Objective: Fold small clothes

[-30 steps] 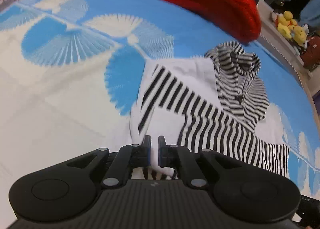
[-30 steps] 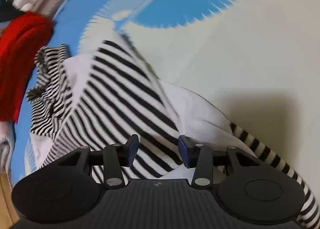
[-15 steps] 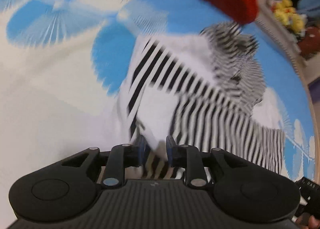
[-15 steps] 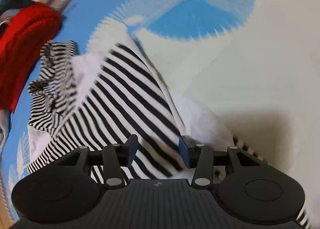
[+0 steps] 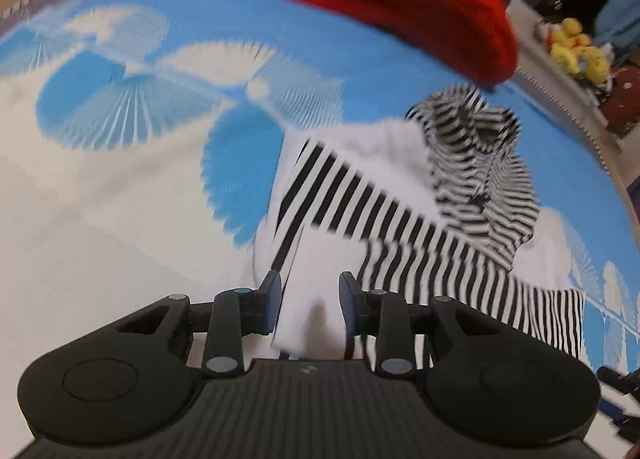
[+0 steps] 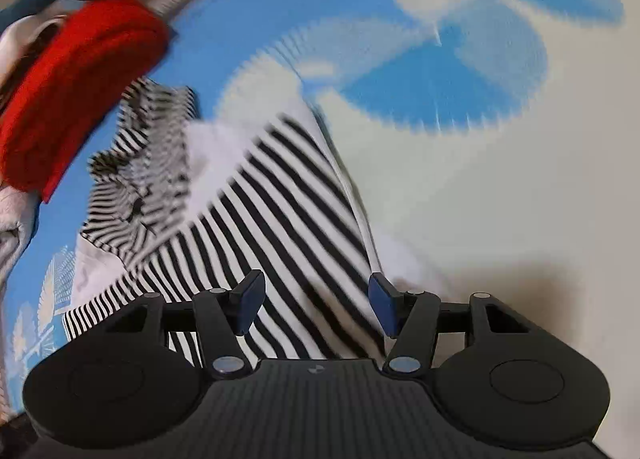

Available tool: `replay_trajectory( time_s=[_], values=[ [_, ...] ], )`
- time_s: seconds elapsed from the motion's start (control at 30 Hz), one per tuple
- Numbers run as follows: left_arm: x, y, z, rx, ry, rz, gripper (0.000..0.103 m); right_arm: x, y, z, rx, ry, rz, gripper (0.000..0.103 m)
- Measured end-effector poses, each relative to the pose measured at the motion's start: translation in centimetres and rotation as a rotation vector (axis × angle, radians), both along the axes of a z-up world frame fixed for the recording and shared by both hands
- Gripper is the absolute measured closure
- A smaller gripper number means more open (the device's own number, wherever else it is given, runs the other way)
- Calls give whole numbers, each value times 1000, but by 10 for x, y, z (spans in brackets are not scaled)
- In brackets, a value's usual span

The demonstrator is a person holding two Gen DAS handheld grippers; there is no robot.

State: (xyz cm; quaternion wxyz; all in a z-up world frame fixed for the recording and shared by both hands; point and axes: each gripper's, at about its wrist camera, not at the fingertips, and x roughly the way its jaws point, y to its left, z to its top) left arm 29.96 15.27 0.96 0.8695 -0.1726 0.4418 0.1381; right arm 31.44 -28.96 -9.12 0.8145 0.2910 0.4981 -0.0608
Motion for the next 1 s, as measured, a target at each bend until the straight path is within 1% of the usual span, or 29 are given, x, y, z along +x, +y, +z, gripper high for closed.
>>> replay_trajectory(
  time_s=[0.1,0.2,0.37,0.43,0.47,0.5,0.53,0.63,0.73,0.77,0.83,0.87,1.0],
  values=[
    [-1,-7,6,36,-51,-20,68,3,0,12,-89,-64,41,43],
    [0,-14,9,61,-79,-30,68,2,-2,19,-172,-87,63,43],
    [-4,-20,17,51,-110,-40,68,-3,-15,31,-218,-111,53,43],
    [-9,-25,20,61,-120,-58,66,-8,-19,35,-236,-120,44,43],
    [-11,-28,21,69,-123,-66,63,-10,-20,37,-243,-124,41,43],
    [-14,-32,22,81,-129,-76,59,-13,-21,38,-245,-128,38,43],
    [-17,-35,22,99,-135,-89,59,-16,-22,40,-242,-132,36,43],
    [-27,-49,22,201,-165,-126,59,-25,-22,46,-238,-151,35,43],
    [-34,-56,21,269,-195,-166,59,-30,-21,51,-257,-180,54,42],
    [-34,-57,21,278,-197,-180,60,-30,-20,53,-263,-189,62,42],
    [-33,-57,23,288,-196,-200,64,-31,-21,56,-280,-212,70,42],
    [-32,-57,25,297,-196,-205,70,-31,-21,57,-292,-218,73,42],
    [-22,-58,39,341,-205,-239,78,-24,-24,55,-311,-202,81,42]
  ],
)
